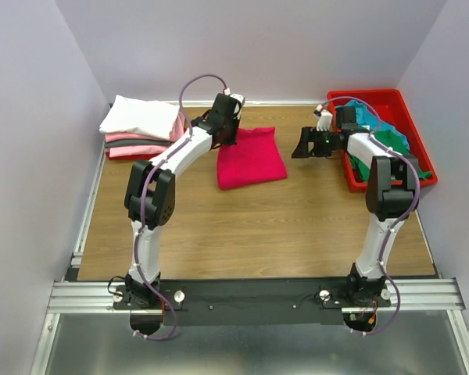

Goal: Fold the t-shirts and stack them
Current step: Neatly place the folded tshirt to the corner

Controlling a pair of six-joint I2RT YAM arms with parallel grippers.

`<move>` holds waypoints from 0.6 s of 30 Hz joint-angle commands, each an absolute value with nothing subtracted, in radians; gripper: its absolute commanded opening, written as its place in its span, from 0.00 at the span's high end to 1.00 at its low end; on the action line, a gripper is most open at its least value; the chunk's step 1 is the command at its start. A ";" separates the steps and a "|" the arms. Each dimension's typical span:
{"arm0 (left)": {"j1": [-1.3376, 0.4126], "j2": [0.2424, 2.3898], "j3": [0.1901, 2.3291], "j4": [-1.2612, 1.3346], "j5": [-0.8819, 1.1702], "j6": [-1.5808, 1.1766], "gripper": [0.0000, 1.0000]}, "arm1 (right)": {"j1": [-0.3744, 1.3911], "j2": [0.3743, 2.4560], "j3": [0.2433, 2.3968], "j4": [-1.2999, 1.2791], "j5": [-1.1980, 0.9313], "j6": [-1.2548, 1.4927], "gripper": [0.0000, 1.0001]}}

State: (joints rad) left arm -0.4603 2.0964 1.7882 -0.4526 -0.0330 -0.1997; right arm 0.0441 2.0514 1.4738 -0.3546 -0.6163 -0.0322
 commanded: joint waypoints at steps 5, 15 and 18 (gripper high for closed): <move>-0.454 2.065 1.848 -0.629 -0.549 -0.005 1.00 | 0.026 1.957 1.445 -0.388 -0.601 -0.092 0.04; -0.439 2.051 1.882 -0.638 -0.833 0.127 1.00 | 0.026 1.951 1.439 -0.387 -0.629 -0.091 0.04; -0.416 2.062 1.902 -0.637 -0.851 0.156 1.00 | 0.026 1.945 1.436 -0.388 -0.638 -0.091 0.04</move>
State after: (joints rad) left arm -0.4438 2.0800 1.8568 -0.6411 -0.7250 0.0914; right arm 0.0246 1.9747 1.4536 -0.3645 -0.6147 -0.0795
